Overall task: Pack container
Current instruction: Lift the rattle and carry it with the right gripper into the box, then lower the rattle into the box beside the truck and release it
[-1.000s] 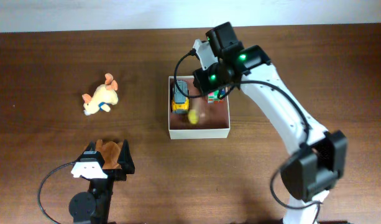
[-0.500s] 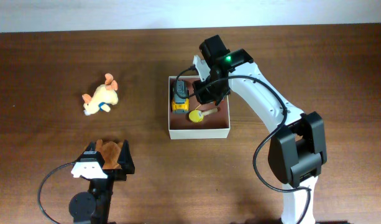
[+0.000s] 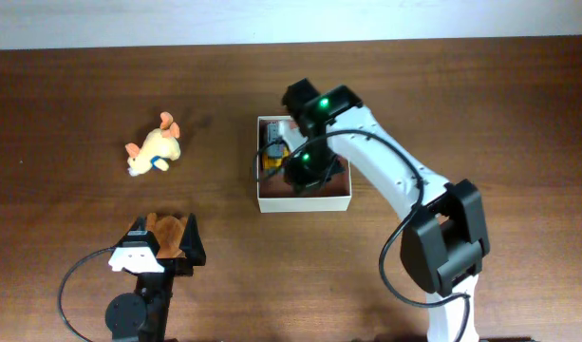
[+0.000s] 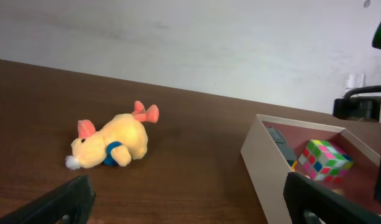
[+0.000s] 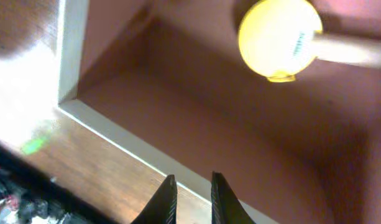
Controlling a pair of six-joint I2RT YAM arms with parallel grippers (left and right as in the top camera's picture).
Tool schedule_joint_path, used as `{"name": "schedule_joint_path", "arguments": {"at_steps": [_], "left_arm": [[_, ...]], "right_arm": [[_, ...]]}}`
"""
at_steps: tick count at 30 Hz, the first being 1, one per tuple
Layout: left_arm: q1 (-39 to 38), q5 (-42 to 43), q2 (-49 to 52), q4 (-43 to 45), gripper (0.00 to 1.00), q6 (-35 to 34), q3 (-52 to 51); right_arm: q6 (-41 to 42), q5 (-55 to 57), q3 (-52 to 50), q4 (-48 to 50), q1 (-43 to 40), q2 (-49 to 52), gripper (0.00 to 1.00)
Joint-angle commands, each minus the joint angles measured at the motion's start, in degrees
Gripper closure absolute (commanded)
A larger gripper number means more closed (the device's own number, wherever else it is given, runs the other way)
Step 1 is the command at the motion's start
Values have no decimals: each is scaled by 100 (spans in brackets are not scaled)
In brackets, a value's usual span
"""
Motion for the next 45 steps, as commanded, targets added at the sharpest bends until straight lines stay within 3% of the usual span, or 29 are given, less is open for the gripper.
{"name": "schedule_joint_path", "arguments": {"at_steps": [1, 19, 45], "left_arm": [[2, 81, -48, -4, 1, 92, -35], [2, 79, -48, -4, 1, 92, -35], [2, 79, -48, -4, 1, 92, -35]], "right_arm": [[225, 492, -39, 184, 164, -186, 85], [503, 1069, -1281, 1917, 155, -138, 85], [579, 1311, -1952, 3285, -205, -116, 85]]}}
